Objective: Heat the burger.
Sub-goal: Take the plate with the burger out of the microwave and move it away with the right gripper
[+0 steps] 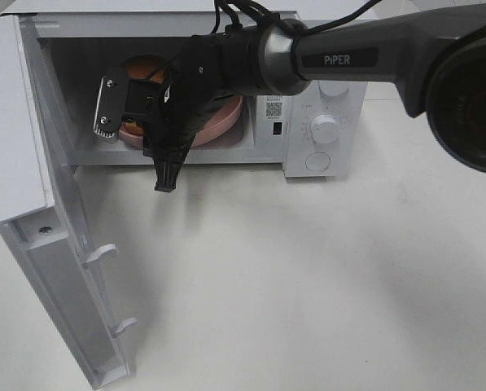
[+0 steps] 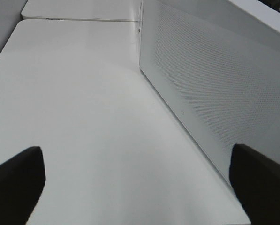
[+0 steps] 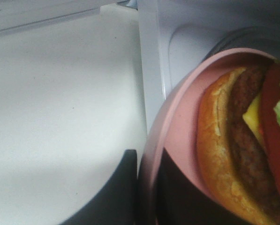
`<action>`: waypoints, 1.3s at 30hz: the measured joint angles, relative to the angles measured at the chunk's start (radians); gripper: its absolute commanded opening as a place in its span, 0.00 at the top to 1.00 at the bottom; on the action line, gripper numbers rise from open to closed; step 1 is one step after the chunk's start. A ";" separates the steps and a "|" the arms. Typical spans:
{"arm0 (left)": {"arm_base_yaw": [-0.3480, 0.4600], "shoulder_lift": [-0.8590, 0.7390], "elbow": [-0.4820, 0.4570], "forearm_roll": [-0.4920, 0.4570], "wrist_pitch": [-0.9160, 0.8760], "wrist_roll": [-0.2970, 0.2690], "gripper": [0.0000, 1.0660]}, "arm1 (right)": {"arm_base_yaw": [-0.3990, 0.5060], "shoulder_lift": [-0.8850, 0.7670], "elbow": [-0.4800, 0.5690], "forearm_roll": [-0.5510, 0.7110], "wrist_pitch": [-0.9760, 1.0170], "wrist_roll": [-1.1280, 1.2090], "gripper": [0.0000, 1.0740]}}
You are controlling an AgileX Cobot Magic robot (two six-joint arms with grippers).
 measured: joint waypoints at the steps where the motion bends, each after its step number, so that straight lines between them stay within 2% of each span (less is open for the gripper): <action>1: 0.000 0.000 0.000 0.000 0.000 0.000 0.06 | 0.000 0.000 0.000 0.000 0.000 0.000 1.00; 5: 0.000 0.000 0.000 0.000 0.000 0.000 0.06 | 0.000 -0.066 0.123 0.002 -0.066 0.000 1.00; 13: 0.000 0.000 0.000 0.000 0.000 0.000 0.06 | 0.003 -0.156 0.275 0.014 -0.158 -0.027 1.00; 30: 0.000 0.000 0.000 0.000 0.000 0.000 0.06 | 0.091 -0.220 0.402 0.048 -0.222 -0.080 1.00; 39: 0.000 0.000 0.000 0.000 0.000 0.000 0.06 | 0.129 -0.289 0.510 0.072 -0.253 -0.113 1.00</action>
